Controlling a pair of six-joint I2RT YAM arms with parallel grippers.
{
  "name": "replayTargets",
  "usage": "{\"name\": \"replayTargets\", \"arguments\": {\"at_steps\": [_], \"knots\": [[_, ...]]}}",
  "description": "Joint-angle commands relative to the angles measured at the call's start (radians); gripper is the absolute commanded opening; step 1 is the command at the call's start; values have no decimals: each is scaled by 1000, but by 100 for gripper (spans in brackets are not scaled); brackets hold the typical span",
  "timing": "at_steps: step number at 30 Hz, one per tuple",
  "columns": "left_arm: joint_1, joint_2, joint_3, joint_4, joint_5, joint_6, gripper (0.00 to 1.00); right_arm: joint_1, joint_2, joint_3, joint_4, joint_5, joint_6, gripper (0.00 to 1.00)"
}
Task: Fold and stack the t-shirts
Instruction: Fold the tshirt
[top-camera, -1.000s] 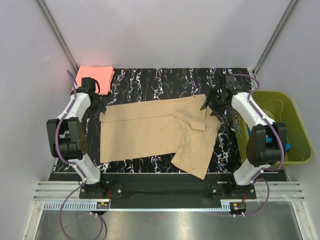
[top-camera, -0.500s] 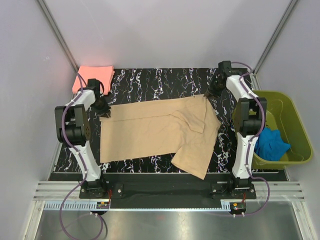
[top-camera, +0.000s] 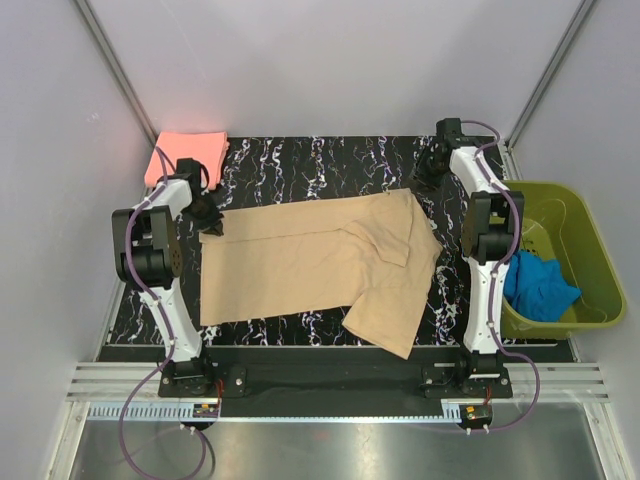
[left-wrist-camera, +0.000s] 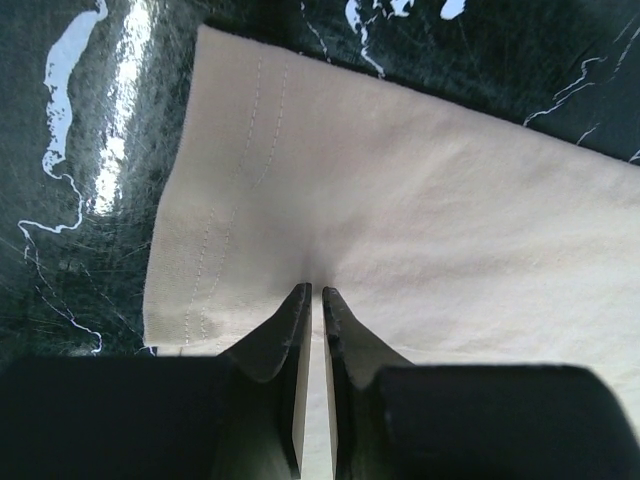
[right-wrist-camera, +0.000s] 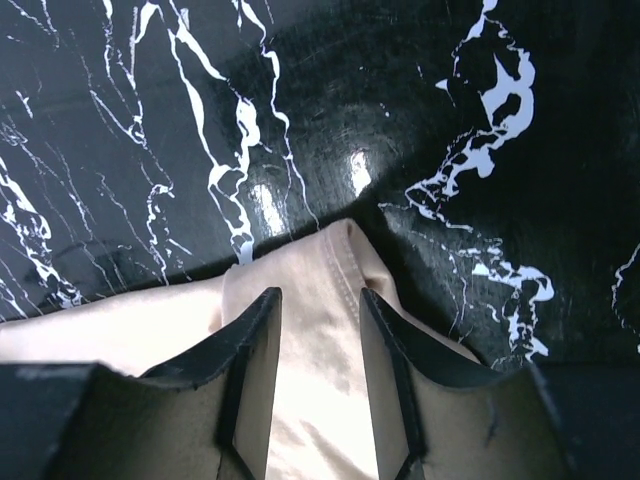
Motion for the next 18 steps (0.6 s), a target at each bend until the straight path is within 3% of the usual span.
{"name": "replayTargets", "arguments": {"at_steps": [1,11,18], "knots": [[8,-21,-13,21,-15,9,14,0,28,57,-8,-28,-26,43],[6,-38,-76,53,-3,-17,14,-3,76,80,9,-69,-14,42],[6,-1,-48,44,-23,-22,13,-19,70,87,-3,-5,-6,22]]}}
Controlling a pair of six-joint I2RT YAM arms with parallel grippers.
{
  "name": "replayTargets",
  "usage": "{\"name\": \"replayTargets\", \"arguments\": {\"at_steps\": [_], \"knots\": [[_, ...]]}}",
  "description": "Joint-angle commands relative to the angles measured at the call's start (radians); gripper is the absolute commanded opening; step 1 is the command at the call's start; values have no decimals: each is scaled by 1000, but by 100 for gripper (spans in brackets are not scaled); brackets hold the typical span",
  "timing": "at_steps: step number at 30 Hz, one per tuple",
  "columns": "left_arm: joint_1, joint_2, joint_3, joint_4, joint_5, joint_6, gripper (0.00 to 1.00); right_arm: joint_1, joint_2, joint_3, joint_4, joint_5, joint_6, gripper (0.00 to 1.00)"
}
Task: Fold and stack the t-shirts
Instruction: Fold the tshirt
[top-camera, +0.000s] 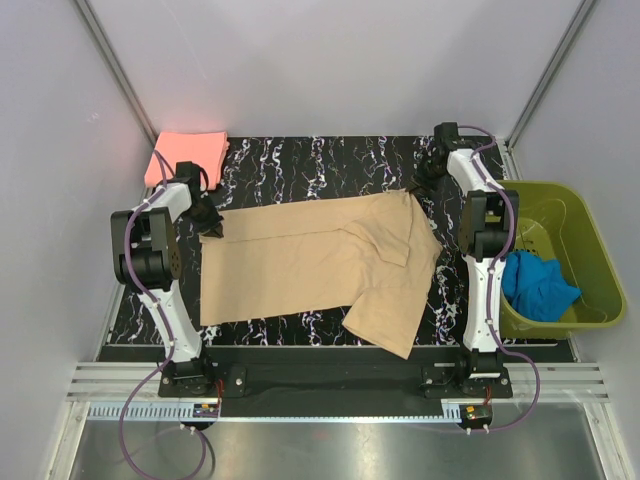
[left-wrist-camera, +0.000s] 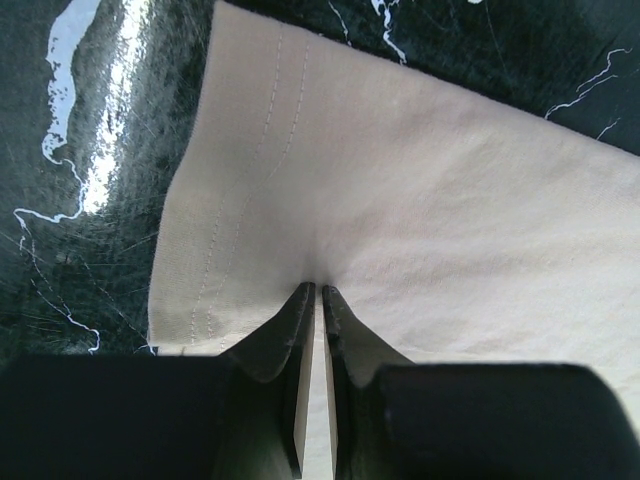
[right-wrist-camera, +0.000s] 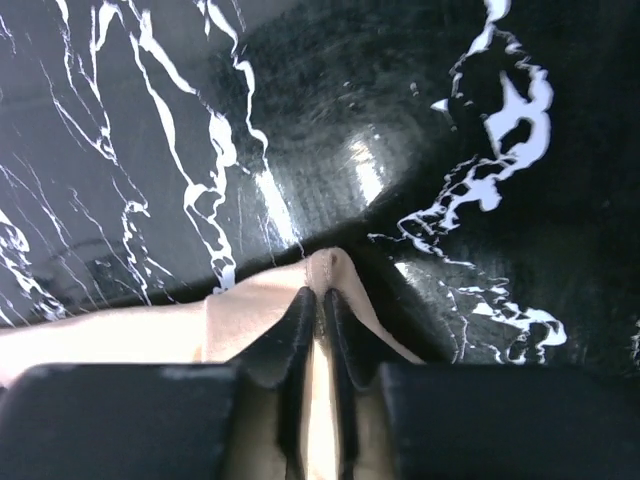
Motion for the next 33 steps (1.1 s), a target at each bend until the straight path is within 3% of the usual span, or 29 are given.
{"name": "replayTargets", "arguments": {"at_steps": [1,3,10,15,18,23,26,27,28,33], "knots": [[4,24,8,-7,-25,-5,13,-19,-7,53,-3,35,-3,11],[4,29,-1,-13,-43,-11,12,-22,-29,56,-11,98,11,0],[7,36,-15,-27,-79,-23,9,-48,-148,-90,77,256,77,0],[9,38,-26,-15,-79,-20,9,-48,-168,-120,25,403,120,0],[9,30,-30,-7,-85,-14,9,-50,-193,-171,90,417,103,0],[9,10,14,-19,-73,-7,9,-54,-151,-82,63,377,83,3],[9,-5,57,-36,-60,-8,10,-54,-158,-81,54,333,86,15],[9,-11,80,-47,-57,-10,10,-54,-156,-61,40,295,82,28],[7,-14,91,-52,-53,-10,12,-54,-153,-47,22,288,77,34],[7,-45,131,-76,-22,-5,18,-54,-171,42,-129,265,55,53]]}}
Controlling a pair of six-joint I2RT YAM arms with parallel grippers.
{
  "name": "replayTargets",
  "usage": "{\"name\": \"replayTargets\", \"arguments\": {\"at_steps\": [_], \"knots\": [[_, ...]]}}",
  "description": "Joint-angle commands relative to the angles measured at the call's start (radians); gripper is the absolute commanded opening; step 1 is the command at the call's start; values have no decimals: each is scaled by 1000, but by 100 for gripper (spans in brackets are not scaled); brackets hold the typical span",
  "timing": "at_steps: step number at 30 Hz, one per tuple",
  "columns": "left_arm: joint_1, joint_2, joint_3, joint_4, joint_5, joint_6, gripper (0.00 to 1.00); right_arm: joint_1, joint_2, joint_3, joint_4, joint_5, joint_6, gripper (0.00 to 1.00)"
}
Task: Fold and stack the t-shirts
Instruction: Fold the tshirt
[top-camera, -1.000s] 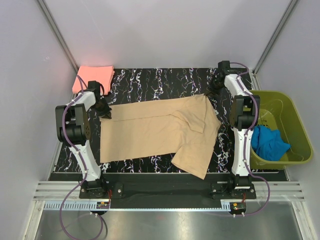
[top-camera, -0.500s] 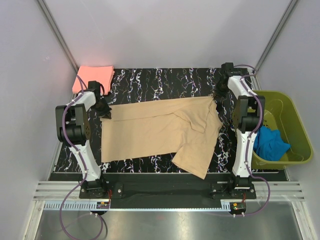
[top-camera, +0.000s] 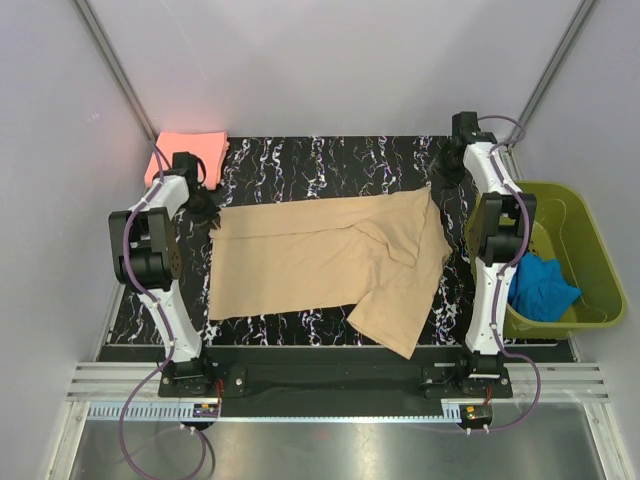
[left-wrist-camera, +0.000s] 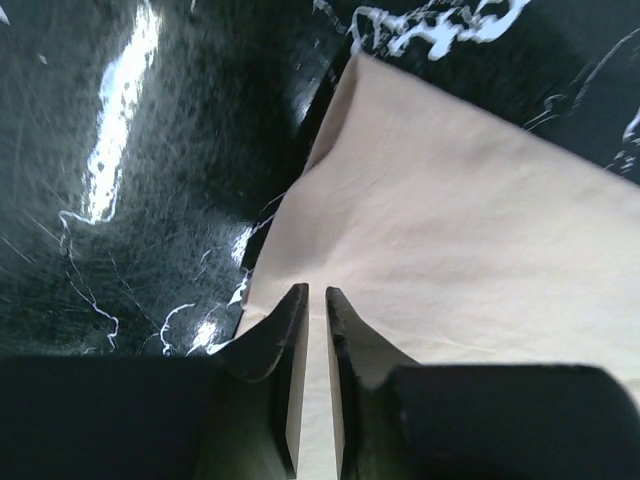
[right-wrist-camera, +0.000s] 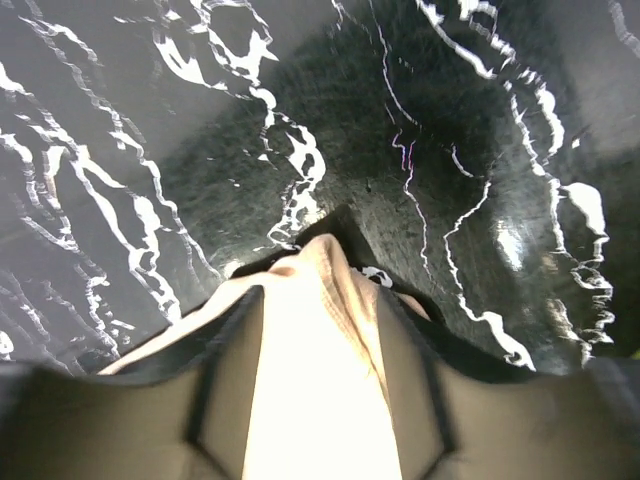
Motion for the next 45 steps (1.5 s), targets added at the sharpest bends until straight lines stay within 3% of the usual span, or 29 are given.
{"name": "replayTargets", "arguments": {"at_steps": [1,7,10,11,12,14,18,20,21,29,38,45], "knots": [[4,-48,48,-18,11,17,20,-6,-86,71,-101,-16,-37,57],[-17,-60,23,-20,39,16,20,-4,-228,-117,-79,-129,-81,58],[-26,-77,-12,-14,51,12,20,-4,-310,-294,9,-181,-74,39],[-28,-85,-27,-12,52,11,20,-4,-325,-365,33,-200,-68,19],[-31,-86,-32,-11,54,12,20,-4,-333,-387,46,-265,-66,9],[-31,-92,-44,0,72,12,20,-3,-339,-426,44,-336,-71,0],[-57,-125,-82,-3,77,9,20,14,-387,-538,50,-373,-89,2],[-82,-143,-102,3,77,9,20,14,-419,-617,63,-378,-100,9],[-91,-161,-107,3,81,9,20,16,-428,-642,70,-379,-109,18],[-192,-267,-162,-21,120,19,21,14,-537,-854,142,-407,-155,40],[-333,-421,-355,109,219,-69,23,14,-617,-1024,228,-444,-75,43],[-418,-435,-325,123,224,-95,23,16,-586,-1012,228,-428,-43,36]]}}
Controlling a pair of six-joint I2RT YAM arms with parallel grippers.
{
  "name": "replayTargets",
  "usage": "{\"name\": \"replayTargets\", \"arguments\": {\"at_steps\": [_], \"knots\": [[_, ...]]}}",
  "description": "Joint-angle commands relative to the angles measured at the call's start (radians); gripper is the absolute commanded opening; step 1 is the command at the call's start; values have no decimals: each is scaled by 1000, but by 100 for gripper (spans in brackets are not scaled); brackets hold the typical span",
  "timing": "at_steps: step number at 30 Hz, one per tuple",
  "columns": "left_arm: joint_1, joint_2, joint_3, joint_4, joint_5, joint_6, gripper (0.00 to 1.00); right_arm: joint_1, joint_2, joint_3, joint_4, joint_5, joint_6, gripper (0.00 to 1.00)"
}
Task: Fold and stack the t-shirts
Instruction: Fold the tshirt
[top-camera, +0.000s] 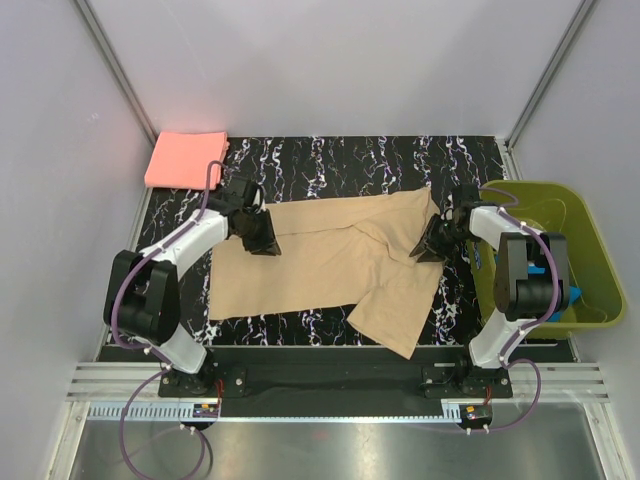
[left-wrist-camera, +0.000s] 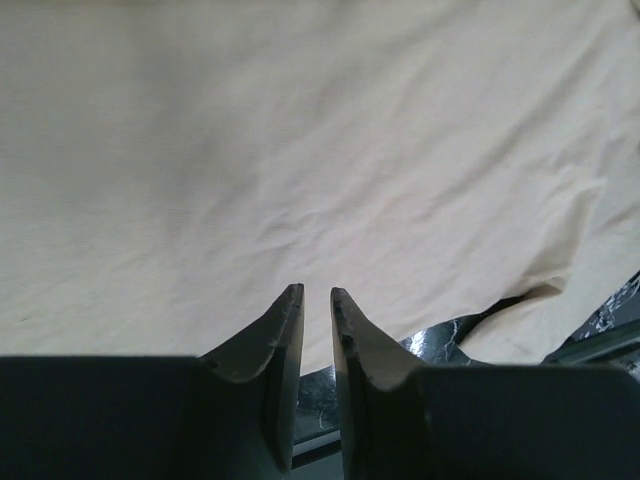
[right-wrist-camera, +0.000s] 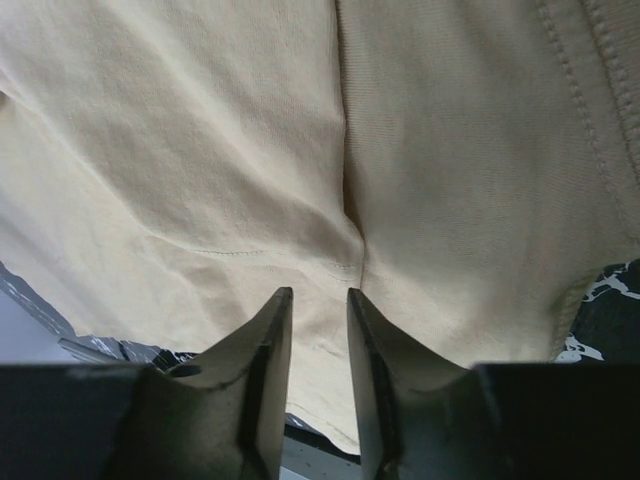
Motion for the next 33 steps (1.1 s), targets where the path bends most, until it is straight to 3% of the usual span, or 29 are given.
{"name": "replayTargets", "arguments": {"at_steps": [1,6,11,21,26,31,33], "knots": [[-14,-45,38,46,32,-24,23,4,5,6,19,-9,51,33],[-37,-40,74,53,53,-33,23,2,13,-26,33,-17,92,31],[-99,-13,100,104,108,-47,34,2,10,-59,54,-14,98,32],[-146,2,101,124,122,-45,35,2,-21,-83,36,17,92,36],[-161,29,116,151,142,-47,40,4,-15,-103,36,15,95,36],[-199,88,173,171,157,-65,41,4,-32,-62,30,20,95,26],[-211,101,195,171,154,-70,41,2,-54,-37,5,11,112,17]]}}
